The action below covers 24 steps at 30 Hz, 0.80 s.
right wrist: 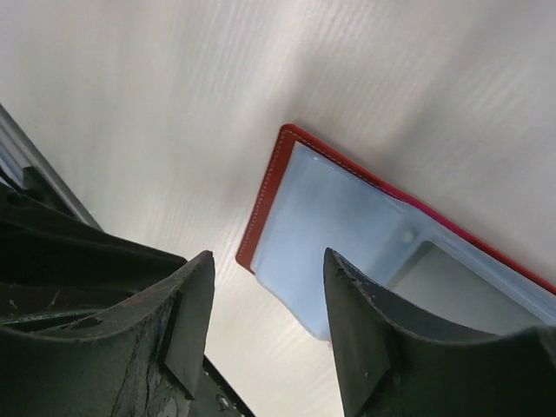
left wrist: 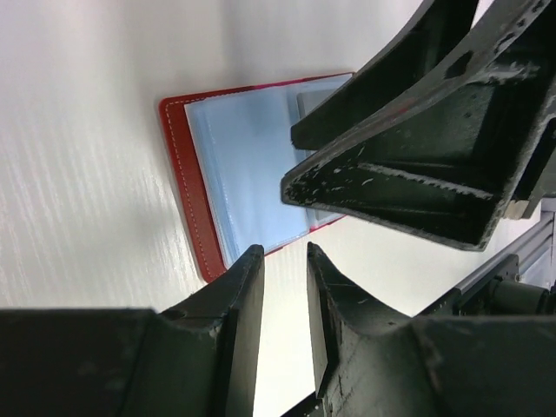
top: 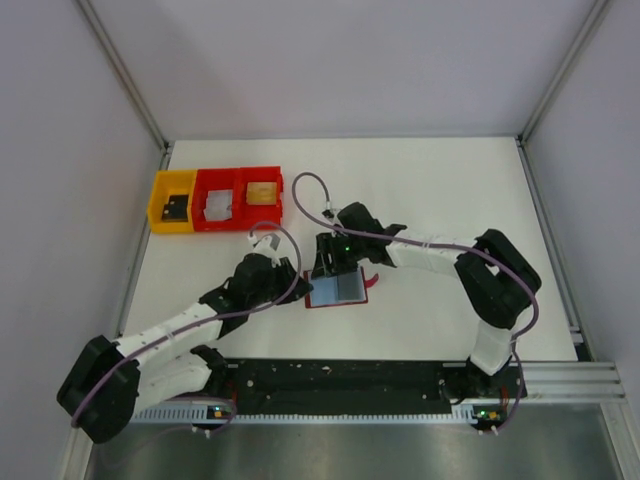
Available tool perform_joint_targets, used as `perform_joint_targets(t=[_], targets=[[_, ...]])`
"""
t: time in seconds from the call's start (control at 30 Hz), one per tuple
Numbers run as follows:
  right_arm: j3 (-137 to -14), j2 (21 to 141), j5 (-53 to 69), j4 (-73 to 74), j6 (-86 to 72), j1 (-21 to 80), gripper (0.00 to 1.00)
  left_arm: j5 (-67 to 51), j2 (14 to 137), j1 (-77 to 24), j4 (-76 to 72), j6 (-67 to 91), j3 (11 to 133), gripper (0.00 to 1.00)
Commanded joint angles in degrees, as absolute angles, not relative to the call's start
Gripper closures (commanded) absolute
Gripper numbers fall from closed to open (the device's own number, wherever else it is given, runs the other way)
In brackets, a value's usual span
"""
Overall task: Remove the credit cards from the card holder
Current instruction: Remove the credit card from the card holder.
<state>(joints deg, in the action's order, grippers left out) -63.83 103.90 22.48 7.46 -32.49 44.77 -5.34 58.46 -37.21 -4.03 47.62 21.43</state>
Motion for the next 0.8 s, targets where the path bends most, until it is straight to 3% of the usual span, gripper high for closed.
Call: perform_joint_targets(t=[0.0,0.33,0.77], targets=[[-61.19,96.25,15.57,10.02,-29.71,42.28,0.46,-8.26,60.28,-37.35,-6.94,46.06,23.72,0.69],[-53.18,92.90,13.27,10.90,-30.32,38.50,0.46,-11.08,73.38,-37.27,-9.58,45.53,28.12,0.70],[-52.21,95.19,14.32,9.58,-30.76,38.58,0.46,-10.55,77.96,-37.27,-6.94,45.44,28.21,0.71]])
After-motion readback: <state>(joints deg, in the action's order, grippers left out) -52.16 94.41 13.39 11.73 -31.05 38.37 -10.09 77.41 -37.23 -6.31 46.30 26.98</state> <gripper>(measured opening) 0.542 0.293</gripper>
